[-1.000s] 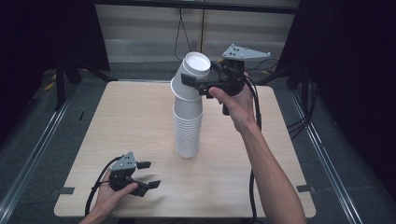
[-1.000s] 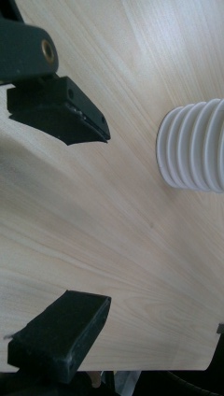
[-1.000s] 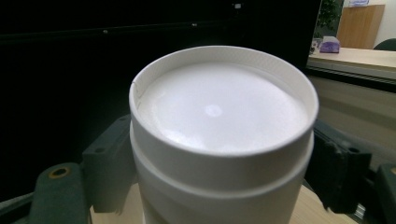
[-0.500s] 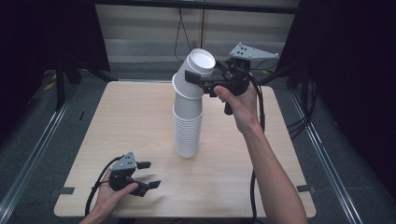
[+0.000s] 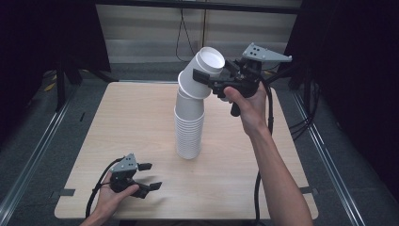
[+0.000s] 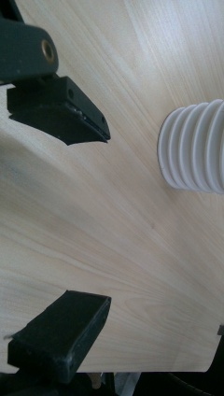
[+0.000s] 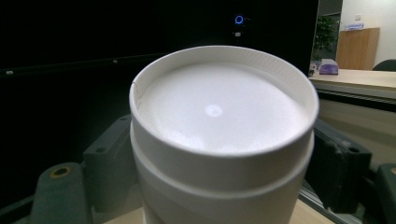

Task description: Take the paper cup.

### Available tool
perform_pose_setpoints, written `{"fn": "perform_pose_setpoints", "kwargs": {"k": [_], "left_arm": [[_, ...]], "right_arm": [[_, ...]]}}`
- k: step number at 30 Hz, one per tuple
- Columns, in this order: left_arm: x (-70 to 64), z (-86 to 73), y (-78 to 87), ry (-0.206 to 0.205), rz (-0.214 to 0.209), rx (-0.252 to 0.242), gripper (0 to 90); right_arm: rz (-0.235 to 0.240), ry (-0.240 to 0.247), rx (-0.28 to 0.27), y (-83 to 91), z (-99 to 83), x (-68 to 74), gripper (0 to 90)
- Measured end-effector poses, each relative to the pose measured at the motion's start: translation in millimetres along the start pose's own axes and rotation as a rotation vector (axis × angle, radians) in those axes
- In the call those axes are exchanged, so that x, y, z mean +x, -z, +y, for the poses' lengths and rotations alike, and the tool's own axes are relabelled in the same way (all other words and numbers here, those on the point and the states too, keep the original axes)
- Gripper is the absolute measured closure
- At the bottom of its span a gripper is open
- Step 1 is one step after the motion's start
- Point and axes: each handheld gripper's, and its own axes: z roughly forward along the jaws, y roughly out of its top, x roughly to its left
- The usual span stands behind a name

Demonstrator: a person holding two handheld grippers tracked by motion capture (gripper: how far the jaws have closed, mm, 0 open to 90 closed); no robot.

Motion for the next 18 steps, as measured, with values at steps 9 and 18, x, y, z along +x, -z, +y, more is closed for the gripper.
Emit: {"fn": "perform_pose_setpoints", "kwargs": {"k": [9, 18], "left_arm": [[0.3, -0.1, -0.5, 0.001, -0.001, 0.003, 17.0], [0.3, -0.3, -0.6, 0.007, -0.005, -0.002, 17.0]], "right_arm": [[-0.014, -0.006, -0.021, 14.6, 0.9, -3.1, 20.4], [-0.041, -0.024, -0.018, 26.1, 0.9, -1.0, 20.4]]}}
